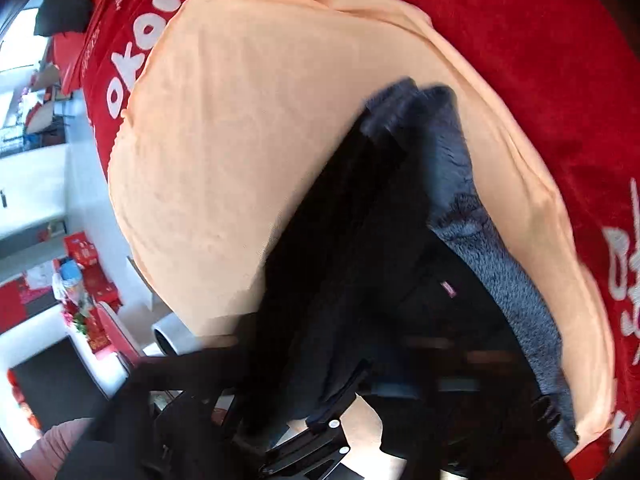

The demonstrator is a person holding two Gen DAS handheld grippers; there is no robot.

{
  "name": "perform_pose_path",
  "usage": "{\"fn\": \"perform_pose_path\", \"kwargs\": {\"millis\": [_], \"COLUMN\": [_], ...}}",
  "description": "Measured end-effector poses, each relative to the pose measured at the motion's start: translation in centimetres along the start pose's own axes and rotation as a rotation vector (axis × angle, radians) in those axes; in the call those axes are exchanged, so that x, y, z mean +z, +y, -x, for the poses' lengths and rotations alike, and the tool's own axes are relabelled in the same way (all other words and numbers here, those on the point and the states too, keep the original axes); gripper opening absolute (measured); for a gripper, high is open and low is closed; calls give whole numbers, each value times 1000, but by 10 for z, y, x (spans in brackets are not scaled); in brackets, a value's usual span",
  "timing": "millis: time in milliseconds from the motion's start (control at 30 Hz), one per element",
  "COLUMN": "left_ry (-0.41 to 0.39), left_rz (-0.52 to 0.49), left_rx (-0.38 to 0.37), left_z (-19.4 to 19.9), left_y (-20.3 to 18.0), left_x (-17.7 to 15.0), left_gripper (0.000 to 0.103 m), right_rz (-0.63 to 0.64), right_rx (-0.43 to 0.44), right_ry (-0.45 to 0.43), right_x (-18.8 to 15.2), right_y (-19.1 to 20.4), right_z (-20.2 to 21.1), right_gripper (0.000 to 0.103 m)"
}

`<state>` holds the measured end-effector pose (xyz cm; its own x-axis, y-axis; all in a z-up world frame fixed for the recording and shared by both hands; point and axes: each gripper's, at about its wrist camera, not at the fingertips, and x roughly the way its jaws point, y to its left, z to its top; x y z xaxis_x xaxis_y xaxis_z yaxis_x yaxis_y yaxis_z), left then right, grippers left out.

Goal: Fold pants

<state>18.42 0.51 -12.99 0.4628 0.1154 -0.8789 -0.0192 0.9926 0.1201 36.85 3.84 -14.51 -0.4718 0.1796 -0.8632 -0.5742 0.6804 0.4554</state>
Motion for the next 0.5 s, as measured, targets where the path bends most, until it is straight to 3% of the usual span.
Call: {"fn": "perform_pose_path", "kwargs": {"millis": [67,233,400,500], "left_ry": [-20,-74,-130,-157], "left_rz": [-26,-87,-163,-239], "left_rx": [-14,-62,-131,-188], "left_z": [9,47,86,108], "left_y": [-8,-40,-86,-128], "left_x": [3,19,36,46], "left_gripper": [32,32,32,32], "right_rz": [-10,-79,-193,-263], "right_rx": [31,202,382,440], "right_ry": [-65,-233,-442,-558], "right_x": [-15,-70,-168,-231], "right_y": [-12,-49,-109,-148], "right_z": [14,69,117,133], "right_gripper": [18,18,18,18]}}
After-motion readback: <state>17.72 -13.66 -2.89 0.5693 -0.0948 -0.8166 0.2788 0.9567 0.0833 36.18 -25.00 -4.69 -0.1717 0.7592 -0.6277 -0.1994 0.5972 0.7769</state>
